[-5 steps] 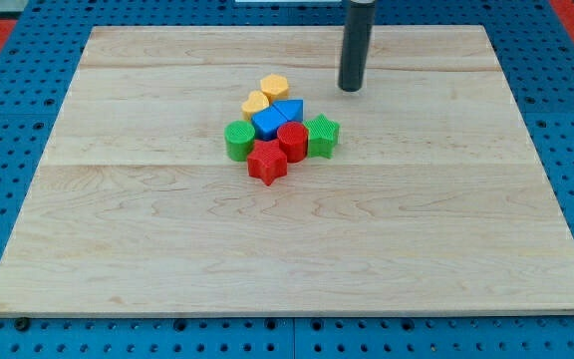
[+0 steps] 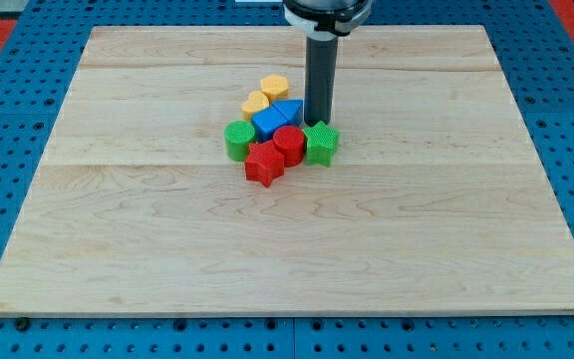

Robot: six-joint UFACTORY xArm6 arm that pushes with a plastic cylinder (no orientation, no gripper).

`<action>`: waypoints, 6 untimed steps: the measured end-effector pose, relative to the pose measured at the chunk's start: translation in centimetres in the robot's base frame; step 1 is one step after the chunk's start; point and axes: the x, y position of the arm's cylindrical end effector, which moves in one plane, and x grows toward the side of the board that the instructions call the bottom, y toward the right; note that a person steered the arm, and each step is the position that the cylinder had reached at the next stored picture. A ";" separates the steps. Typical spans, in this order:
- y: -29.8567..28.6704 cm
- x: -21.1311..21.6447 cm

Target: Move the green star towards the bottom center of the board

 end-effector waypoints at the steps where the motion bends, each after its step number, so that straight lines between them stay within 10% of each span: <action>1: -0.2 1.4; 4: 8.3 10.8; 6: 3.6 6.6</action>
